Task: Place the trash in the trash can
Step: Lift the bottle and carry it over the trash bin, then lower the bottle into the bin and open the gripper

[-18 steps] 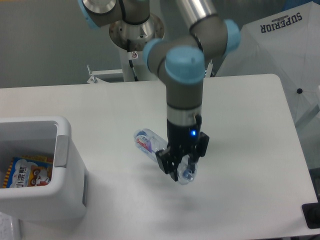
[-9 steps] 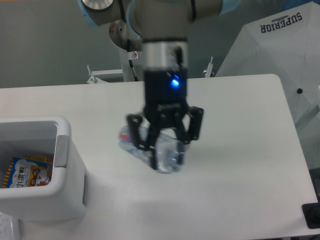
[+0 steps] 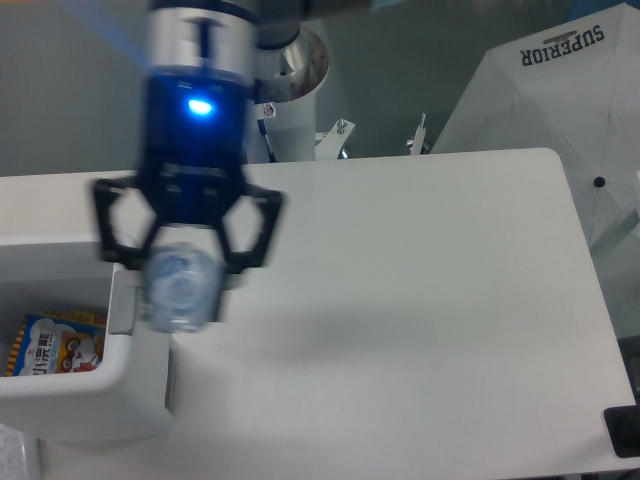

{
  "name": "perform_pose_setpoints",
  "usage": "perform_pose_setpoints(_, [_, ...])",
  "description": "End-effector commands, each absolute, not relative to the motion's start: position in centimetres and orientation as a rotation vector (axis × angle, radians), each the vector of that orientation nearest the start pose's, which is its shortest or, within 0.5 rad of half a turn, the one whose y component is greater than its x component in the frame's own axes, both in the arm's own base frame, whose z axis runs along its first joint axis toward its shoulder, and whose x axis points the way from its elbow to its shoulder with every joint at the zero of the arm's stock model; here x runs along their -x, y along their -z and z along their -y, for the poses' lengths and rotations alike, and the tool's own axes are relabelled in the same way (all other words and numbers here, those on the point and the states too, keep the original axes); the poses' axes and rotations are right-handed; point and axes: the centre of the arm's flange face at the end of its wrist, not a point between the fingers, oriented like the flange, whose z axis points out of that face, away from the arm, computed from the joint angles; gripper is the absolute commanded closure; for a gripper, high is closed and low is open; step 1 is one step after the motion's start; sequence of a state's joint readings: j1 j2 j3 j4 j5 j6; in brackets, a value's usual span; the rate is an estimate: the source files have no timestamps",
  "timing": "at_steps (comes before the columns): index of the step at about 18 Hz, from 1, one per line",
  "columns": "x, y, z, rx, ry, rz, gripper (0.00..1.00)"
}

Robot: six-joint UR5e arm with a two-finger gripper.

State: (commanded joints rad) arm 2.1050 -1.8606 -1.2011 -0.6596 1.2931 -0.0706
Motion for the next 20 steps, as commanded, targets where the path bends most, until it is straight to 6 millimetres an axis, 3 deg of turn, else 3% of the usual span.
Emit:
perform_pose_setpoints(3, [16.0, -61.3, -65.9, 2.113, 0.069, 0.432, 0.44])
perform_pose_setpoints(7, [13.5, -58.4, -68.0, 2.166, 0.109, 0.396, 0.44])
perform_pose_setpoints(14, [11.8, -54.1, -68.5, 2.243, 0.143, 0.394, 0.43])
perform_pose_setpoints(20, [11.6, -52.9, -68.6, 2.263, 0.15, 0.401, 0.41])
